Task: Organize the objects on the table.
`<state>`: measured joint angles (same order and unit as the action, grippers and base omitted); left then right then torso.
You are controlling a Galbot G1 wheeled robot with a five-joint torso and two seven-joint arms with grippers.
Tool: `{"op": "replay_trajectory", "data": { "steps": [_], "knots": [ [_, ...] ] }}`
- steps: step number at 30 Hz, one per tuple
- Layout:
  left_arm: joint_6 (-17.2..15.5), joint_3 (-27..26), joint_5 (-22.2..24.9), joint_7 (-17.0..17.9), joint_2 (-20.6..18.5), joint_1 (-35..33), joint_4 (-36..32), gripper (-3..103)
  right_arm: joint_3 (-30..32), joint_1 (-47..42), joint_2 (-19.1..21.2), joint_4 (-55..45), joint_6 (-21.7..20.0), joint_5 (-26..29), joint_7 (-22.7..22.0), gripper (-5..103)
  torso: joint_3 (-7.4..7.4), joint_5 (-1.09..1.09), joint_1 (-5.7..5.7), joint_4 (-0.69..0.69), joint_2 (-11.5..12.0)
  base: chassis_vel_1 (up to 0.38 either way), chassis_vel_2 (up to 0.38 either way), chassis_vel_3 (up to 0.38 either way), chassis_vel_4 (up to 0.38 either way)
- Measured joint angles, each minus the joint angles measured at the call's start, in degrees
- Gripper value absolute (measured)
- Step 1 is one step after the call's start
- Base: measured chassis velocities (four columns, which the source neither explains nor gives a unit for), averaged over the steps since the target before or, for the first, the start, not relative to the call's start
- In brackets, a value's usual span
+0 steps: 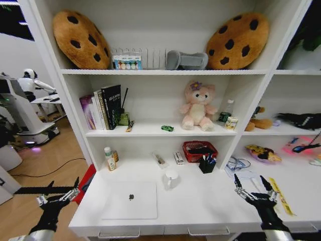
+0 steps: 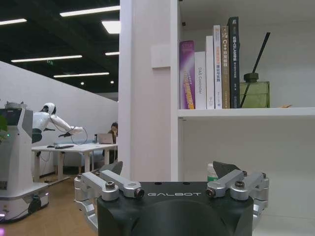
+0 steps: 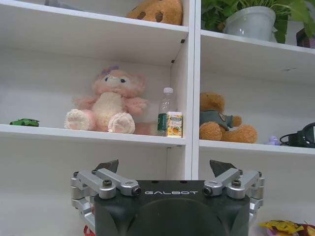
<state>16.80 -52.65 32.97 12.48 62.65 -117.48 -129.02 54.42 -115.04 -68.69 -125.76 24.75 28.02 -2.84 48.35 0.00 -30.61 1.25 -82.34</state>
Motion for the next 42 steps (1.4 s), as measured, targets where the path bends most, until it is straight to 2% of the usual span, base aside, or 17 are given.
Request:
{"op": "replay_trajectory", "data": {
  "steps": [13,16,18,21,23,25,26,27,29,32,33,35,36,37,39,40,42],
  "knots": [
    [0.0,0.0,0.0,0.0,0.0,0.0,0.0,100,0.0,0.0,0.0,0.0,0.0,0.0,0.0,100,0.00,-0.03,0.01,-0.01,0.0,0.267,-0.274,-0.264,0.264],
    [0.0,0.0,0.0,0.0,0.0,0.0,0.0,100,0.0,0.0,0.0,0.0,0.0,0.0,0.0,100,0.00,0.04,0.00,-0.01,0.0,0.364,-0.327,-0.367,0.365],
    [0.0,0.0,0.0,0.0,0.0,0.0,0.0,100,0.0,0.0,0.0,0.0,0.0,0.0,0.0,100,-0.01,-0.05,0.02,-0.01,0.0,0.351,-0.354,-0.367,0.373],
    [0.0,0.0,0.0,0.0,0.0,0.0,0.0,100,0.0,0.0,0.0,0.0,0.0,0.0,0.0,100,-0.01,-0.07,0.02,-0.01,0.0,0.389,-0.383,-0.382,0.370],
    [0.0,0.0,0.0,0.0,0.0,0.0,0.0,100,0.0,0.0,0.0,0.0,0.0,0.0,0.0,100,0.00,0.04,0.02,0.00,0.0,0.345,-0.375,-0.353,0.366],
    [0.0,0.0,0.0,0.0,0.0,0.0,0.0,100,0.0,0.0,0.0,0.0,0.0,0.0,0.0,100,0.00,0.06,0.01,-0.03,0.0,0.347,-0.358,-0.357,0.372],
    [0.0,0.0,0.0,0.0,0.0,0.0,0.0,100,0.0,0.0,0.0,0.0,0.0,0.0,0.0,100,-0.02,-0.07,0.03,0.00,0.0,0.345,-0.325,-0.387,0.354],
    [0.0,0.0,0.0,0.0,0.0,0.0,0.0,100,0.0,0.0,0.0,0.0,0.0,0.0,0.0,100,-0.02,-0.07,0.03,0.00,0.0,0.345,-0.325,-0.387,0.354],
    [0.0,0.0,0.0,0.0,0.0,0.0,0.0,100,0.0,0.0,0.0,0.0,0.0,0.0,0.0,100,-0.01,0.03,0.04,-0.03,0.0,0.270,-0.247,-0.301,0.321],
    [0.0,0.0,0.0,0.0,0.0,0.0,0.0,100,0.0,0.0,0.0,0.0,0.0,0.0,0.0,100,-0.02,-0.02,0.05,-0.07,0.0,0.223,-0.099,-0.234,0.253],
    [0.0,0.0,0.0,0.0,0.0,0.0,0.0,100,0.0,0.0,0.0,0.0,0.0,0.0,0.0,100,-0.02,0.02,0.06,-0.01,0.0,0.099,-0.056,-0.155,0.118],
    [0.0,0.0,0.0,0.0,0.0,0.0,0.0,100,0.0,0.0,0.0,0.0,0.0,0.0,0.0,100,-0.02,0.05,0.06,0.02,0.0,-0.031,-0.043,-0.155,0.043],
    [0.0,0.0,0.0,0.0,0.0,0.0,0.0,100,0.0,0.0,0.0,0.0,0.0,0.0,0.0,100,-0.02,-0.06,0.05,0.01,0.0,-0.068,-0.018,-0.062,0.043],
    [0.0,0.0,0.0,0.0,0.0,0.0,0.0,100,0.0,0.0,0.0,0.0,0.0,0.0,0.0,100,0.00,-0.03,0.02,0.06,0.0,-0.068,-0.018,0.002,0.029],
    [0.0,0.0,0.0,0.0,0.0,0.0,0.0,100,0.0,0.0,0.0,0.0,0.0,0.0,0.0,100,0.00,0.03,0.00,0.05,0.0,-0.084,-0.060,0.002,-0.033],
    [0.0,0.0,0.0,0.0,0.0,0.0,0.0,100,0.0,0.0,0.0,0.0,0.0,0.0,0.0,100,0.01,0.07,-0.02,0.01,0.0,-0.084,-0.060,0.080,-0.033],
    [0.0,0.0,0.0,0.0,0.0,0.0,0.0,100,0.0,0.0,0.0,0.0,0.0,0.0,0.0,100,0.02,-0.04,-0.06,-0.08,0.0,-0.048,0.040,0.107,-0.057]
  ]
}}
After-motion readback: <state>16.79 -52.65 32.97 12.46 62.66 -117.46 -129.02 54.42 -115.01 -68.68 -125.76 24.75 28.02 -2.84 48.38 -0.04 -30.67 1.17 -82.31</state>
